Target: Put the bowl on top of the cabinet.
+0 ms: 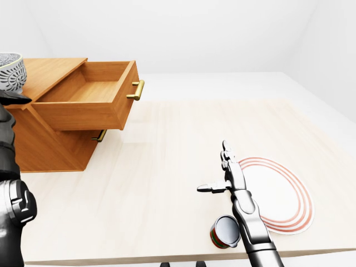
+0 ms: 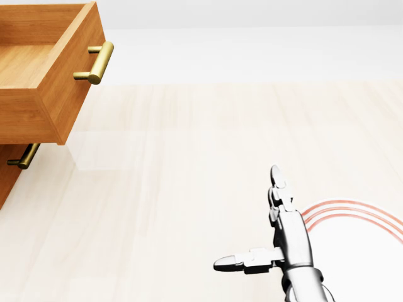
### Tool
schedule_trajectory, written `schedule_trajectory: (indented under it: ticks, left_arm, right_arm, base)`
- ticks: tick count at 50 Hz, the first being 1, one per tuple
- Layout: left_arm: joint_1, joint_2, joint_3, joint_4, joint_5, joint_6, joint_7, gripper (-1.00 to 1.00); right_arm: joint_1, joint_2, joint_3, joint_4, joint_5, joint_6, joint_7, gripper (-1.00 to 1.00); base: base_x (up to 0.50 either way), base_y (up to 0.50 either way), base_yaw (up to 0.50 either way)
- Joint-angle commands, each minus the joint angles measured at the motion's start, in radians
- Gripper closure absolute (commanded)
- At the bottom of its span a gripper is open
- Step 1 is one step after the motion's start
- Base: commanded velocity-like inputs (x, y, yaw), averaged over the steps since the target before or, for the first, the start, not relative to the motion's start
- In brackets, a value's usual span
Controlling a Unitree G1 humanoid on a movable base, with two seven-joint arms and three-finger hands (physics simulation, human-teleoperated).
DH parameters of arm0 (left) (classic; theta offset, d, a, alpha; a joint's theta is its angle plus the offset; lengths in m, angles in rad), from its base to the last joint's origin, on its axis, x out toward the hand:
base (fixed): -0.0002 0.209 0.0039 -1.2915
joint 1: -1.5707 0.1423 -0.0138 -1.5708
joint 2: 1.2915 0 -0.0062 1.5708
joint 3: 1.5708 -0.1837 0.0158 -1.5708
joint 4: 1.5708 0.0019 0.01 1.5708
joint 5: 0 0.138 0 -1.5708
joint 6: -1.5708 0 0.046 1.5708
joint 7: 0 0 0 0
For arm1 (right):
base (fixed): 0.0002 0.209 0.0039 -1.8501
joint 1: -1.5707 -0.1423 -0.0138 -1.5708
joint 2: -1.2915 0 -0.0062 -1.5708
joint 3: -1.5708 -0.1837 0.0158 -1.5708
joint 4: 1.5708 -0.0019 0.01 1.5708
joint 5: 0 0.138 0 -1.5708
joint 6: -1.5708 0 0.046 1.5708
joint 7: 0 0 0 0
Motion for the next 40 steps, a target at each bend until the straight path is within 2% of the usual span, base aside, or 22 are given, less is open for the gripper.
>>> schedule_trajectory:
  ticks: [1, 3, 5, 6, 7, 8, 10, 11, 18, 23, 27, 32, 40]
  left_arm:
    - [0.112, -0.27, 0.006, -0.285, -0.096, 0.0, 0.0, -1.0]
    - [0.176, -0.283, 0.028, -0.462, -0.112, 0.0, 0.0, -1.0]
    - [0.288, -0.317, 0.066, -0.767, -0.136, 0.005, 0.0, -1.0]
    - [0.311, -0.326, 0.075, -0.834, -0.136, 0.027, 0.0, -1.0]
    - [0.348, -0.34, 0.087, -0.942, -0.14, 0.062, 0.0, -1.0]
    - [0.397, -0.363, 0.102, -1.096, -0.145, 0.118, -0.001, -1.0]
    - [0.443, -0.388, 0.117, -1.245, -0.143, 0.163, -0.053, -1.0]
    - [0.465, -0.401, 0.12, -1.31, -0.137, 0.174, -0.078, -1.0]
    - [0.575, -0.48, 0.14, -1.687, -0.109, 0.174, -0.217, -1.0]
    - [0.643, -0.523, 0.147, -1.866, -0.104, 0.174, -0.273, -1.0]
    - [0.687, -0.551, 0.149, -1.961, -0.101, 0.174, -0.301, -1.0]
    - [0.723, -0.579, 0.153, -2.047, -0.11, 0.174, -0.339, -1.0]
    - [0.812, -0.649, 0.134, -2.178, -0.122, 0.174, -0.386, -1.0]
  right_arm:
    - [-0.001, 0.002, 0.004, 0.006, -0.004, -0.003, -0.001, -1.0]
    - [-0.002, 0.001, 0.004, 0.008, -0.003, -0.003, -0.001, -1.0]
    - [-0.001, 0.002, 0.005, 0.008, -0.004, -0.003, 0.0, -1.0]
    - [-0.001, 0.002, 0.005, 0.008, -0.004, -0.003, 0.0, -1.0]
    - [-0.001, 0.001, 0.005, 0.009, -0.004, -0.004, 0.001, -1.0]
    - [-0.001, 0.001, 0.004, 0.009, -0.004, -0.004, 0.001, -1.0]
    - [-0.001, 0.001, 0.004, 0.008, -0.003, -0.004, 0.002, -1.0]
    - [0.0, 0.001, 0.004, 0.006, -0.004, -0.003, 0.002, -1.0]
    - [0.001, 0.0, 0.002, 0.001, 0.0, 0.001, 0.005, -1.0]
    - [0.002, 0.0, 0.001, -0.003, 0.001, 0.002, 0.006, -1.0]
    - [-0.004, 0.0, 0.001, 0.012, 0.0, -0.005, 0.004, -1.0]
    - [0.005, 0.001, 0.004, -0.007, -0.002, 0.003, 0.003, -1.0]
    - [0.004, 0.002, 0.005, -0.003, -0.003, 0.0, 0.002, -1.0]
  base:
    - [0.0, 0.0, 0.0]
    - [0.0, 0.0, 0.0]
    - [0.0, 0.0, 0.0]
    - [0.0, 0.0, 0.0]
    - [0.0, 0.0, 0.0]
    - [0.0, 0.0, 0.0]
    - [0.0, 0.0, 0.0]
    - [0.0, 0.0, 0.0]
    - [0.0, 0.0, 0.0]
    - [0.0, 0.0, 0.0]
    - [0.0, 0.0, 0.0]
    - [0.0, 0.0, 0.0]
    - [0.0, 0.0, 0.0]
